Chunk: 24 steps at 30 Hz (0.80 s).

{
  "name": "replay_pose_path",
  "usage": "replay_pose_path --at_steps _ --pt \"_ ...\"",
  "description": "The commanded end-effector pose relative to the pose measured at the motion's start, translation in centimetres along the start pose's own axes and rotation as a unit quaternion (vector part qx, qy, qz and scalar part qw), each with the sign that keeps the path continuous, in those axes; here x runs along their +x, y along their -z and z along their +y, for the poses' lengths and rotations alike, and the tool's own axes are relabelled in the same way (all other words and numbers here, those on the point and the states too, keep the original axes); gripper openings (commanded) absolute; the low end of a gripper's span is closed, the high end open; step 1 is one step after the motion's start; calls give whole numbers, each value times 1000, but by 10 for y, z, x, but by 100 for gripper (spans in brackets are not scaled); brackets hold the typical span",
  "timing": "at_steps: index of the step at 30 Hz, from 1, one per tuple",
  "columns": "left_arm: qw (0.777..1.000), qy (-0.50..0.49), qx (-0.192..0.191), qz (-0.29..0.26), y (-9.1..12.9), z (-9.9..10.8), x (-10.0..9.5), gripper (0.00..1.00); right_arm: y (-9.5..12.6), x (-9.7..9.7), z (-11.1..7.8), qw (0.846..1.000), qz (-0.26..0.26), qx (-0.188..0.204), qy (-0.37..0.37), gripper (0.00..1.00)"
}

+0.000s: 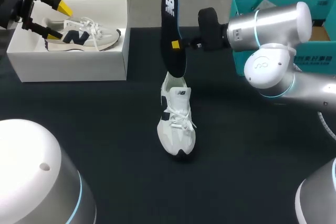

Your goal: Take the shoe out of the shoebox, open the shoe tongue, remove and reinsert the insole, then place the shoe into the shoebox

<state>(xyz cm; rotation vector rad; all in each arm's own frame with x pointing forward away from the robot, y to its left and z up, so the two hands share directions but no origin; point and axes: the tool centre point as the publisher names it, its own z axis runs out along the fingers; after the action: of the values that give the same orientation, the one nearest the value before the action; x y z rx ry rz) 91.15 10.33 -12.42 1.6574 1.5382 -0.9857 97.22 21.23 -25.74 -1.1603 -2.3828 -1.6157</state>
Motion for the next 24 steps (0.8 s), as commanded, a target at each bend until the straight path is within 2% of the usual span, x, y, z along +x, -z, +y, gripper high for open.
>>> replay_pose_path --at_steps 1,4,6,17,20,24 --pt "1000 0 0 2 0 -1 0 100 22 -1 -12 1000 -3 -4 -8 0" --pt "1000 0 0 2 0 -1 0 100 28 -5 -19 1000 -5 -2 -15 0" --pt "1000 0 0 2 0 -1 0 100 30 0 -23 1000 -4 -1 -19 0" --pt "1000 0 0 2 0 -1 0 100 25 10 -54 999 3 21 -38 0" --pt "1000 0 0 2 0 -1 0 100 26 11 -55 999 2 23 -39 0" --pt "1000 0 0 2 0 -1 0 100 29 13 -44 999 2 14 -33 0"
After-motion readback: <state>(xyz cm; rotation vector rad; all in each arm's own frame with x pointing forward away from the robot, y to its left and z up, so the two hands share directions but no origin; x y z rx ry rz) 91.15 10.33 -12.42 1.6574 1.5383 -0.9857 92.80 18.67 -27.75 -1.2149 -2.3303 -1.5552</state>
